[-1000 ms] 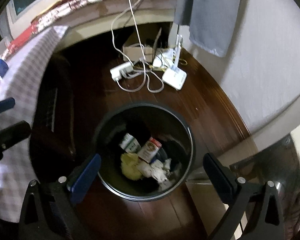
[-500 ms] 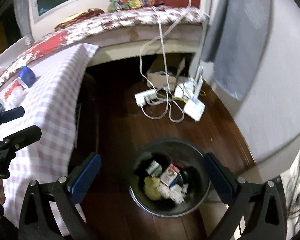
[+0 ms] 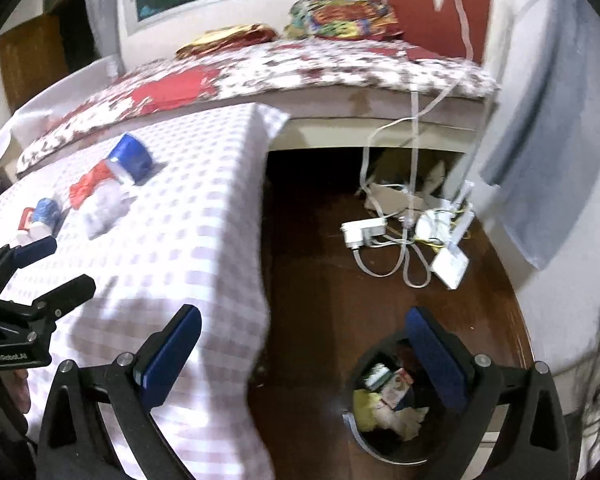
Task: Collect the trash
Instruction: 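Move both empty tools back to the table, then grasp the blue paper cup with the left tool while the right tool grasps the clear plastic bag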
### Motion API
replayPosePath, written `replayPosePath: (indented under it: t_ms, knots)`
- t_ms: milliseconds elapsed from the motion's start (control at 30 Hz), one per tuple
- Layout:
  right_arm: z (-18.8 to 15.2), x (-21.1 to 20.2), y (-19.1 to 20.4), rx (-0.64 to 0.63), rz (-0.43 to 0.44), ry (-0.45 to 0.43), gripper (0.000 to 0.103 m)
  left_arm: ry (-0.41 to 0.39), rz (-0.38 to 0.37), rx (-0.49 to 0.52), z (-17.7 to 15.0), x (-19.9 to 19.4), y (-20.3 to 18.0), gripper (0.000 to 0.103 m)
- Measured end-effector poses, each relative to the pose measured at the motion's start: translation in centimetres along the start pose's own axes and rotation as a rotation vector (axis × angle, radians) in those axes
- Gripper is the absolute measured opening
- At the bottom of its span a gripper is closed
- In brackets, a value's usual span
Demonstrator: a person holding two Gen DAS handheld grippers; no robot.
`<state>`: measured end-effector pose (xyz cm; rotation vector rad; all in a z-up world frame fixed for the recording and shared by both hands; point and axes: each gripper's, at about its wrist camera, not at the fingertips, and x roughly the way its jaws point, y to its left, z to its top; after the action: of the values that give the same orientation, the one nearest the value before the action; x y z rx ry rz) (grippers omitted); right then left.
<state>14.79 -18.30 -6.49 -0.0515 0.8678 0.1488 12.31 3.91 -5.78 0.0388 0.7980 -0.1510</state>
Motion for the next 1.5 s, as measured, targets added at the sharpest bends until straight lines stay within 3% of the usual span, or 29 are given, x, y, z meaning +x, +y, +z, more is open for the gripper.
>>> replayPosePath:
  t_ms: [433,767,1033,1267,1333,1500]
  knots:
    - [4.9,2.6,14.2,-0.176,0.121,-0.030,0.103,-0.045,0.232,-0.223,-2.5,-2.6,13.3,0.102]
    - [6.8,5.6,21.7,-0.254,0.183,-0.003,0.103,-0.036,0.337,-0.357,-3.9,-2.0,20.6,0.101]
    - [8.3,9.9,24.3,-0.238,0.191,0.046,0.103,-0.020,0.292,-0.451,-3.4,0.8,23.9,0.088]
    - [8.6,13.8,25.5,-0.219,0.205,0.110,0.102,-0.006,0.300,-0.452,-2.5,3.0,24.9,0.086]
    - [8.6,14.7,25.9,-0.221,0.214,0.126,0.100,0.000,0.293,-0.454,-2.4,3.5,25.4,0.086]
    - [8.9,16.4,26.2,-0.206,0.233,0.150,0.083,0.014,0.284,-0.454,-1.9,4.8,25.9,0.083]
